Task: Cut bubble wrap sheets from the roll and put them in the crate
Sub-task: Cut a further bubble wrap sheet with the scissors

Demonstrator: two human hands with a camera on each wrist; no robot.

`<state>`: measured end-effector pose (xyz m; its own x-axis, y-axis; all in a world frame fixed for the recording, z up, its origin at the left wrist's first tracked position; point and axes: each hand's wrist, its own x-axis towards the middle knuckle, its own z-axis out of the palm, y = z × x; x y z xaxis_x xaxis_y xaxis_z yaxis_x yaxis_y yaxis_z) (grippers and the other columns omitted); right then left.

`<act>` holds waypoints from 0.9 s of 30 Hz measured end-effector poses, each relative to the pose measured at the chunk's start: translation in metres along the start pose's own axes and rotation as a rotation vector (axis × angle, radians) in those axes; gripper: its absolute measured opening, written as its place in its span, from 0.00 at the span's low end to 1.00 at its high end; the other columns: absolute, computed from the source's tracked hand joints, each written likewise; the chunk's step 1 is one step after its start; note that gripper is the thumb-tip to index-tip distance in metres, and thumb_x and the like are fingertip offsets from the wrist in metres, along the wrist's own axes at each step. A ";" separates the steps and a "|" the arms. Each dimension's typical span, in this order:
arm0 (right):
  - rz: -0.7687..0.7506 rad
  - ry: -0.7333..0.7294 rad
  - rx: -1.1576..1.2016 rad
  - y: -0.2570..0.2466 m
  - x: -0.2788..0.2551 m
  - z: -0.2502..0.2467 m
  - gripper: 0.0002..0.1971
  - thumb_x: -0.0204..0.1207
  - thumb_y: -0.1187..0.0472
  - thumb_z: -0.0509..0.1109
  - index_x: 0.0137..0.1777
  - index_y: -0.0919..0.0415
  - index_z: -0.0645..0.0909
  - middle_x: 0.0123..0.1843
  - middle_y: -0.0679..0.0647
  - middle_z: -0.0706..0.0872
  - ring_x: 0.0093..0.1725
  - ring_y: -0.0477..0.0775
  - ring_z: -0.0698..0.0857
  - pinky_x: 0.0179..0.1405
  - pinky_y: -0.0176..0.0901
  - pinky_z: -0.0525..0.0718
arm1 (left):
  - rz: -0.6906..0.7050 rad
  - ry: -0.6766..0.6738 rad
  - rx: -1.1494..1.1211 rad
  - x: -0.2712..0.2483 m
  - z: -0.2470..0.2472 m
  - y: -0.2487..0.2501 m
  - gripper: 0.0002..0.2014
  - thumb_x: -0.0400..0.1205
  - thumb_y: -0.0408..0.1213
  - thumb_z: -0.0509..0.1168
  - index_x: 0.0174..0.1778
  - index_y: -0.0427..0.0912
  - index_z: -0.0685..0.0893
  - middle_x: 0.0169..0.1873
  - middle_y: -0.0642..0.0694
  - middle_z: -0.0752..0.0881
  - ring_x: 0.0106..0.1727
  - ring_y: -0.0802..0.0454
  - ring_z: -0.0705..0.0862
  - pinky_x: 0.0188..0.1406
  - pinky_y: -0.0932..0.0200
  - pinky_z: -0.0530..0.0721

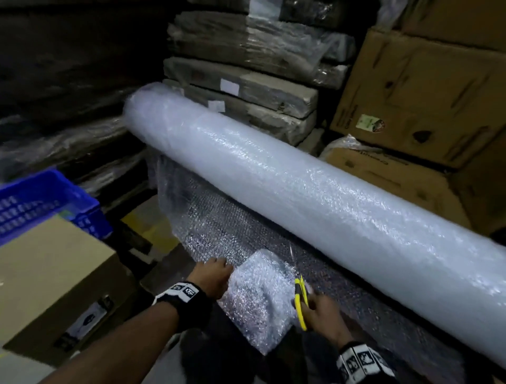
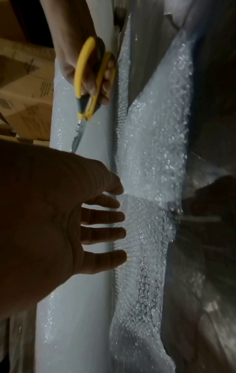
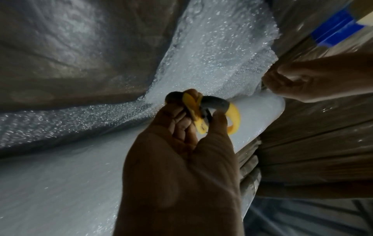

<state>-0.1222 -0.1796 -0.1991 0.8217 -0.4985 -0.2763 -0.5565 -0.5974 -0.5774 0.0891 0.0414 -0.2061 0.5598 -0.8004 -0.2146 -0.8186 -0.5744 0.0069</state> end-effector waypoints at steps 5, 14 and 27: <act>0.118 0.112 0.159 -0.031 -0.025 0.024 0.25 0.75 0.54 0.79 0.21 0.56 0.73 0.16 0.45 0.73 0.19 0.37 0.70 0.24 0.34 0.67 | 0.046 -0.053 0.067 0.016 0.006 -0.030 0.17 0.85 0.39 0.57 0.69 0.40 0.75 0.69 0.38 0.74 0.70 0.35 0.74 0.63 0.34 0.80; 0.322 0.340 0.627 -0.102 -0.086 0.140 0.27 0.79 0.43 0.73 0.26 0.63 0.82 0.21 0.50 0.79 0.24 0.42 0.75 0.26 0.42 0.71 | 0.097 -0.098 0.036 0.006 0.017 -0.077 0.18 0.85 0.43 0.60 0.69 0.41 0.77 0.68 0.39 0.74 0.73 0.37 0.73 0.66 0.38 0.79; 0.589 0.364 0.996 -0.216 -0.113 0.217 0.37 0.50 0.23 0.77 0.31 0.62 0.85 0.28 0.62 0.88 0.25 0.58 0.84 0.29 0.48 0.82 | 0.271 -0.131 0.098 -0.029 0.023 -0.130 0.17 0.88 0.43 0.56 0.73 0.43 0.74 0.72 0.40 0.74 0.74 0.38 0.72 0.68 0.38 0.76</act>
<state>-0.0684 0.1418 -0.2101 0.3022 -0.7743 -0.5560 -0.3635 0.4456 -0.8181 0.1762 0.1435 -0.2228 0.3034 -0.8896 -0.3414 -0.9478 -0.3188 -0.0116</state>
